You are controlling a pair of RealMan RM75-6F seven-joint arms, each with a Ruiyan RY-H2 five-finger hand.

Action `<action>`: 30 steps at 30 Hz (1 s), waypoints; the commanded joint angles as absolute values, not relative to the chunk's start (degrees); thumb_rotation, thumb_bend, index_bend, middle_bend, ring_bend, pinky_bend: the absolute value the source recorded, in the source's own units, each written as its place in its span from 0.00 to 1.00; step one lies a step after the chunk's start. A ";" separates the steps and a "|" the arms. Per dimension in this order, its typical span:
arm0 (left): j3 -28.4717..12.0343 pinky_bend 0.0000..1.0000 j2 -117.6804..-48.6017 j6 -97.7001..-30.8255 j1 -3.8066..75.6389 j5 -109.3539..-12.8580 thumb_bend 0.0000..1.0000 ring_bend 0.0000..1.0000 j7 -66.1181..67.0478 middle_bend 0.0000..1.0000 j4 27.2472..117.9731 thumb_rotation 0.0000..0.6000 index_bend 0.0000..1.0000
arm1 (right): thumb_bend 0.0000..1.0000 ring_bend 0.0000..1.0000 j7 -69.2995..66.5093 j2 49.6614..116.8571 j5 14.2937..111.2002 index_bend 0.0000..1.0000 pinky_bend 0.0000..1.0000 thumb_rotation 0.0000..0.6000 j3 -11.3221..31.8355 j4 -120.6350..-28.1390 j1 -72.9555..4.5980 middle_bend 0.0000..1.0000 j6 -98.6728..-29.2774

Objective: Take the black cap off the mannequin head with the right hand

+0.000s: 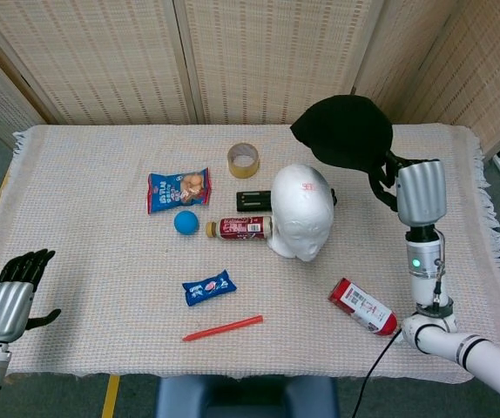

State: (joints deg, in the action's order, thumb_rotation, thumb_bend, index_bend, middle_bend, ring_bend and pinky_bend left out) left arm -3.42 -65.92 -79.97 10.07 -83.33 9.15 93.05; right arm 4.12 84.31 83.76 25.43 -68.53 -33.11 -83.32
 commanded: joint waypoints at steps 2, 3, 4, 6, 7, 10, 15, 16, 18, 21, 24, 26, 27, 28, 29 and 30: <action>-3.40 0.16 -65.98 -79.74 10.23 -83.25 0.08 0.11 9.31 0.13 93.20 1.00 0.12 | 0.62 0.94 1.39 78.45 83.24 0.91 1.00 1.00 21.94 -70.56 -28.74 0.79 -82.07; -3.39 0.16 -66.01 -79.67 10.32 -83.31 0.08 0.11 9.42 0.13 93.33 1.00 0.12 | 0.62 0.94 0.68 77.03 83.60 0.91 1.00 1.00 20.61 -71.00 -27.71 0.79 -81.62; -3.39 0.16 -66.05 -79.64 10.39 -83.37 0.08 0.11 9.53 0.13 93.42 1.00 0.12 | 0.62 0.94 0.31 76.04 83.82 0.91 1.00 1.00 19.61 -71.26 -26.94 0.79 -81.27; -3.33 0.15 -66.10 -79.63 10.51 -83.60 0.08 0.11 9.76 0.13 93.67 1.00 0.12 | 0.62 0.94 -0.39 74.03 84.86 0.91 1.00 1.00 17.09 -71.70 -25.47 0.79 -80.46; -3.30 0.15 -66.10 -79.62 10.55 -83.68 0.08 0.11 9.85 0.13 93.79 1.00 0.12 | 0.62 0.94 -0.84 73.18 85.31 0.91 1.00 1.00 15.97 -71.99 -24.91 0.79 -79.94; -3.21 0.16 -66.06 -79.66 10.57 -83.74 0.08 0.11 10.16 0.13 94.12 1.00 0.12 | 0.62 0.94 -2.27 71.31 86.99 0.91 1.00 1.00 12.77 -72.60 -23.42 0.79 -79.10; -3.11 0.16 -66.15 -79.84 10.51 -83.71 0.08 0.11 10.54 0.13 94.57 1.00 0.12 | 0.62 0.94 -4.72 72.58 87.82 0.91 1.00 1.00 9.55 -71.67 -22.45 0.79 -77.73; -3.05 0.16 -66.20 -79.86 10.49 -83.74 0.08 0.11 10.57 0.13 94.64 1.00 0.12 | 0.62 0.94 -4.75 73.26 87.97 0.91 1.00 1.00 8.93 -70.97 -22.52 0.79 -77.10; -2.87 0.16 -66.20 -79.87 10.41 -83.82 0.08 0.11 10.71 0.13 94.76 1.00 0.12 | 0.62 0.94 -4.23 75.05 88.42 0.91 1.00 1.00 7.80 -68.72 -22.88 0.79 -75.95; -2.82 0.16 -66.07 -79.83 10.37 -83.65 0.08 0.11 10.80 0.12 94.87 1.00 0.12 | 0.62 0.93 -3.81 78.05 88.72 0.89 1.00 1.00 6.69 -65.40 -23.62 0.77 -74.32; -2.85 0.16 -65.95 -79.82 10.38 -83.53 0.08 0.11 10.75 0.12 94.97 1.00 0.12 | 0.57 0.89 -2.23 80.71 87.87 0.81 1.00 1.00 6.13 -62.95 -24.37 0.72 -71.90; -2.79 0.16 -65.90 -79.83 10.35 -83.57 0.08 0.11 10.70 0.12 94.96 1.00 0.12 | 0.44 0.74 -0.18 81.51 86.73 0.61 0.98 1.00 5.87 -62.99 -24.65 0.62 -69.84; -2.76 0.16 -65.89 -79.80 10.34 -83.53 0.08 0.11 10.65 0.12 94.92 1.00 0.12 | 0.38 0.67 1.23 81.64 85.61 0.53 0.94 1.00 5.85 -63.83 -24.76 0.58 -68.33; -2.72 0.15 -65.87 -79.74 10.32 -83.46 0.08 0.11 10.62 0.12 94.89 1.00 0.12 | 0.29 0.54 2.49 81.36 84.55 0.38 0.84 1.00 5.81 -64.93 -24.86 0.48 -66.81; -2.69 0.15 -65.82 -79.67 10.31 -83.37 0.08 0.11 10.58 0.12 94.87 1.00 0.12 | 0.20 0.41 3.59 80.82 83.41 0.22 0.68 1.00 5.84 -66.50 -24.92 0.38 -65.38; -2.68 0.16 -65.79 -79.62 10.29 -83.27 0.08 0.11 10.50 0.12 94.84 1.00 0.12 | 0.14 0.32 4.78 79.80 81.89 0.13 0.58 1.00 6.02 -68.95 -24.96 0.31 -63.81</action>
